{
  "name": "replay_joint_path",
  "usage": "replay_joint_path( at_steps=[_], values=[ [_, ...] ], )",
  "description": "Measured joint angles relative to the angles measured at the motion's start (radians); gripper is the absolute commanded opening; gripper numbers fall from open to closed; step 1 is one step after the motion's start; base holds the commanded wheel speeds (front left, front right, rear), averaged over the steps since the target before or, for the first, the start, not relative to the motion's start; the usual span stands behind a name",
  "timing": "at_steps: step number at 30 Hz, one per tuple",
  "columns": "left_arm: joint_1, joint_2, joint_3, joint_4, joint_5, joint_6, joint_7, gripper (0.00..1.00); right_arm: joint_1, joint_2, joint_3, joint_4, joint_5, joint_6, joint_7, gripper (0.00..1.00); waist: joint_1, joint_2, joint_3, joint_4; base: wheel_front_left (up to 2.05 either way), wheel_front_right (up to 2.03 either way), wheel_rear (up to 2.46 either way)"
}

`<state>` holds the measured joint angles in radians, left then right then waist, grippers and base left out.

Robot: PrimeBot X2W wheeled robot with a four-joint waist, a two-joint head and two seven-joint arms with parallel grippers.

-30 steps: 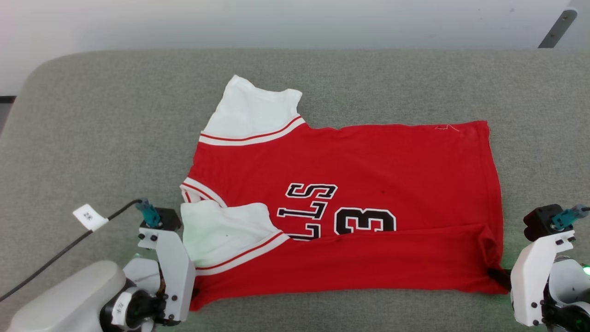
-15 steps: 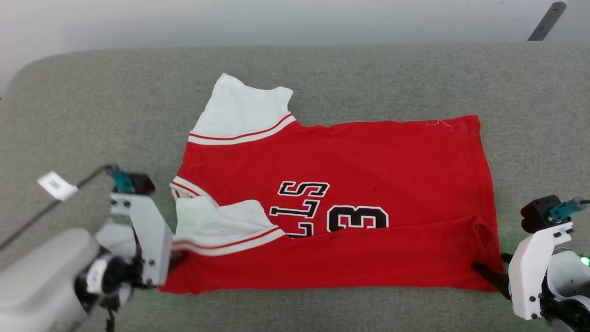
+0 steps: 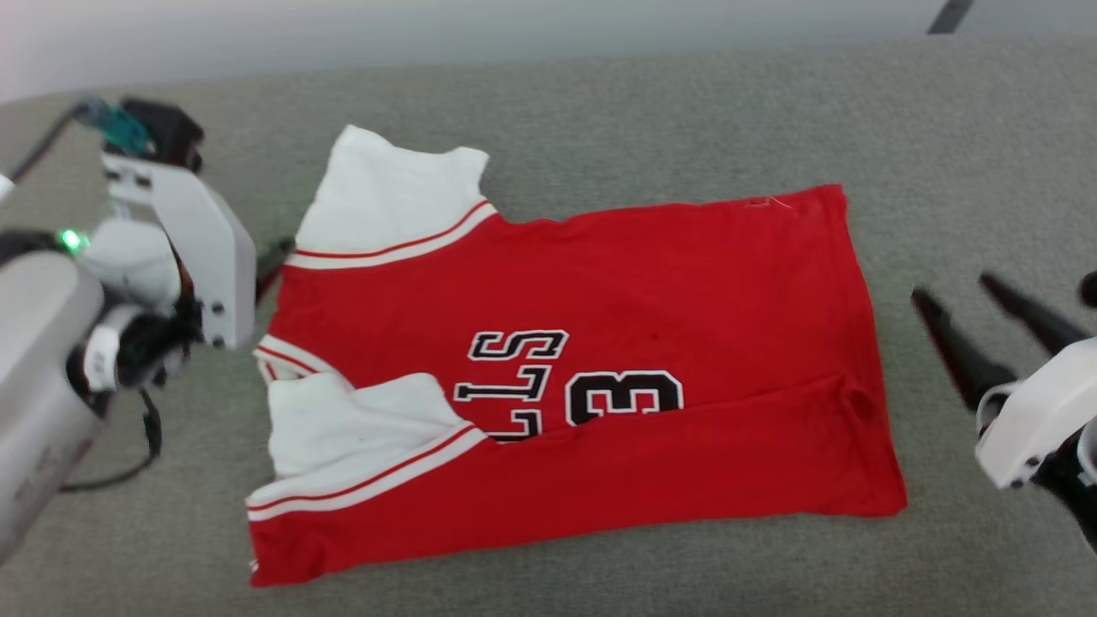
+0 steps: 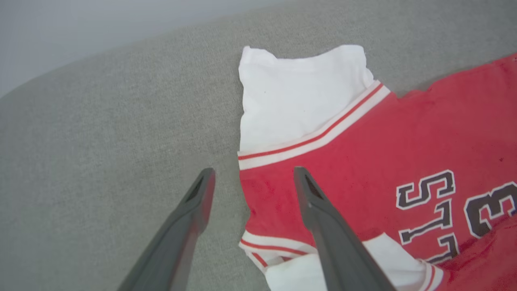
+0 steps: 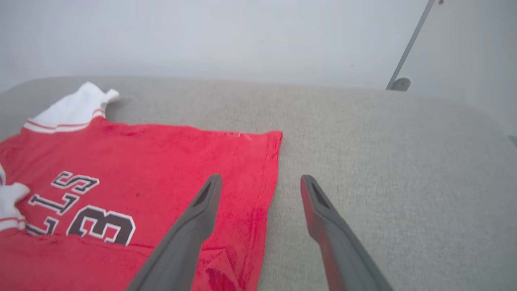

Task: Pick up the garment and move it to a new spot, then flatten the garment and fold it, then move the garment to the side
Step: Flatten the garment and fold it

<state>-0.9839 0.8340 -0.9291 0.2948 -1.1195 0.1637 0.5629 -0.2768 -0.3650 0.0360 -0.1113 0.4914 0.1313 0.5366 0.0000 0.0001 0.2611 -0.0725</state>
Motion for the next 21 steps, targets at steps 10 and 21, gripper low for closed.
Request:
replay_joint_path(
  at_steps=[10, 21],
  values=[
    [-0.164, -0.07, 0.014, 0.219, 0.092, -0.097, -0.124, 1.0, -0.019, 0.102, -0.046, -0.135, -0.122, 0.0, -0.298, 1.0, 0.0, 0.0, 0.067, -0.073, 0.0, 0.0, 0.0],
    [-0.293, -0.136, -0.025, 0.42, 0.146, -0.18, -0.096, 1.0, 0.006, 0.164, -0.059, -0.148, -0.158, 0.0, -0.37, 1.0, 0.0, 0.0, 0.168, -0.134, 0.0, 0.0, 0.0]
  ],
)
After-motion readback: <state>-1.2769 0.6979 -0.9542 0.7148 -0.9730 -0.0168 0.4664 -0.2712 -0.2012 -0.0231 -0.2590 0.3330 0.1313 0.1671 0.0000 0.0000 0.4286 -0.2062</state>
